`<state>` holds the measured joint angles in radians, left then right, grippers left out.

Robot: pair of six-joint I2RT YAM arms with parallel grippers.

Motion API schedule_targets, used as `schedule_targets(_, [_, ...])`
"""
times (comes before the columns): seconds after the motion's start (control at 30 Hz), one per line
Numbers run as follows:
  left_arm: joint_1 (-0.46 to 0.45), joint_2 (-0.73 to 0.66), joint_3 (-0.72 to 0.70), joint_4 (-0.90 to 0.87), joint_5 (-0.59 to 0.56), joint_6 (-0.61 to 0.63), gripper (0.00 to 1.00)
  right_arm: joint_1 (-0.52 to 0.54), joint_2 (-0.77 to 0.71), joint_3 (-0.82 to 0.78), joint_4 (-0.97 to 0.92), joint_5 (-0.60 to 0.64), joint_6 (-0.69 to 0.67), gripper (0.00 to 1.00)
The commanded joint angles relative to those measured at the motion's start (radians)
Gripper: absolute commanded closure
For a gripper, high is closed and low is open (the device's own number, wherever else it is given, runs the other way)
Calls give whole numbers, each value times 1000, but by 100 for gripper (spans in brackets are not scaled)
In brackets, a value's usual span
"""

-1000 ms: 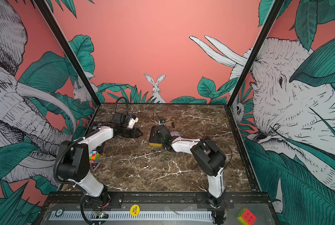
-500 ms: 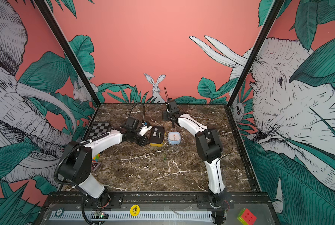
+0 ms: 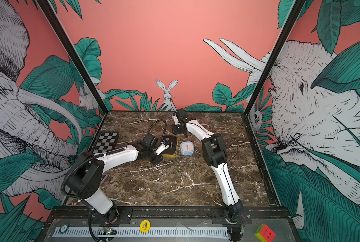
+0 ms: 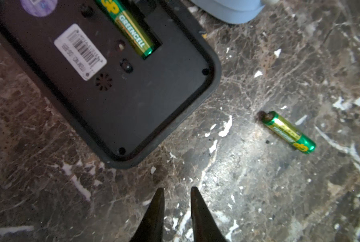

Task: Insert the battery into the alarm
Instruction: Adjust the alarm at the center of the board.

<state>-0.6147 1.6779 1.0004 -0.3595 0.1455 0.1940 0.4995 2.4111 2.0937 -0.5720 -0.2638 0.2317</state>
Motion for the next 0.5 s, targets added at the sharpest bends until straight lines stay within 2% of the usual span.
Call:
schedule_targets(0.0, [-2, 37, 33, 3, -53, -20, 76, 1, 1, -12, -25, -40, -10, 74])
schedule_targets(0.27, [8, 75, 59, 2, -83, -60, 76, 3, -37, -86, -6, -52, 21, 77])
schedule_targets(0.47, [62, 77, 67, 19, -42, -111, 71, 3, -65, -123, -29, -49, 45, 77])
